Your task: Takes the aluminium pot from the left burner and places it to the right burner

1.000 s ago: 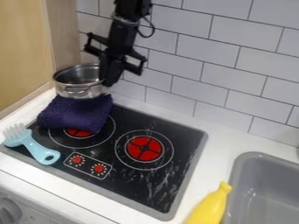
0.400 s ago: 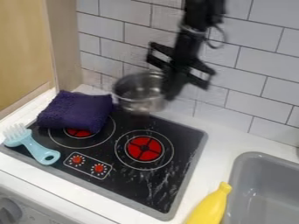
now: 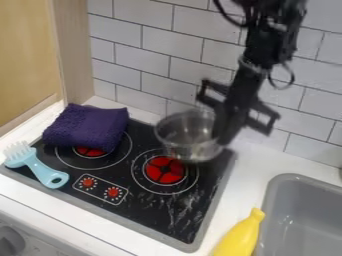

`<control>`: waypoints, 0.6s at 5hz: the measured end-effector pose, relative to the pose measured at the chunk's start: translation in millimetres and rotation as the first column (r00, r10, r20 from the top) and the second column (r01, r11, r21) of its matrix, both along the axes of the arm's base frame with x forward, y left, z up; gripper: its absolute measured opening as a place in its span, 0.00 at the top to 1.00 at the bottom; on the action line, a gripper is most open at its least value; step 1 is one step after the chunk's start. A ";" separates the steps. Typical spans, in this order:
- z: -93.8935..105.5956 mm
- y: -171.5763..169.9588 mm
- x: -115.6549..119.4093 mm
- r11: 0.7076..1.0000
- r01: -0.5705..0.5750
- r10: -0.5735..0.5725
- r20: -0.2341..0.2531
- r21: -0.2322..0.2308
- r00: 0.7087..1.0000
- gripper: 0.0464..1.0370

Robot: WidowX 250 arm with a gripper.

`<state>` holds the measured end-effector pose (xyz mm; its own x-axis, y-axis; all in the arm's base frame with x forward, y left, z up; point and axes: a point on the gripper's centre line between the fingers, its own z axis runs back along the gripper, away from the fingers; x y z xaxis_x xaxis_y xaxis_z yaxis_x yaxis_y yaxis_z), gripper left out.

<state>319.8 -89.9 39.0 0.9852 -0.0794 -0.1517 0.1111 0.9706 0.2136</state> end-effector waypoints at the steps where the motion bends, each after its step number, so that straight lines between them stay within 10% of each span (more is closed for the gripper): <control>1: -9.9 -2.5 2.8 1.000 -0.014 0.014 -0.005 0.004 1.000 1.00; 3: -22.2 2.8 -7.6 0.999 -0.047 0.047 -0.007 0.021 0.999 1.00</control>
<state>312.2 -87.1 16.8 0.9867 -0.0301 -0.1598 0.0674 0.9700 0.2334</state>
